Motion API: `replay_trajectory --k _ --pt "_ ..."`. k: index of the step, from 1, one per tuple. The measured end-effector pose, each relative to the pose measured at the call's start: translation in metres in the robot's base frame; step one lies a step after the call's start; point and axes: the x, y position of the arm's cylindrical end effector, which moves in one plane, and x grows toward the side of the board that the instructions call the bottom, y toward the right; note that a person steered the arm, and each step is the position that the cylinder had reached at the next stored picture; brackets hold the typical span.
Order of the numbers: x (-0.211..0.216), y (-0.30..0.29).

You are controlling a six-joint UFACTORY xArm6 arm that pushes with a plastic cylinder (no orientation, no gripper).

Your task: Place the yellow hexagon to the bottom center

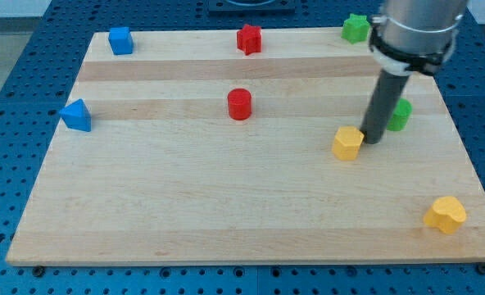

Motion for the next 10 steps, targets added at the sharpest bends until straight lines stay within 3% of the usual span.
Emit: replay_trajectory --k 2,3,4,6,8,10 --pt "0.012 -0.087" --pt "0.030 -0.091" --pt "0.005 -0.089" --pt "0.042 -0.067" --pt "0.056 -0.116" --pt "0.099 -0.133"
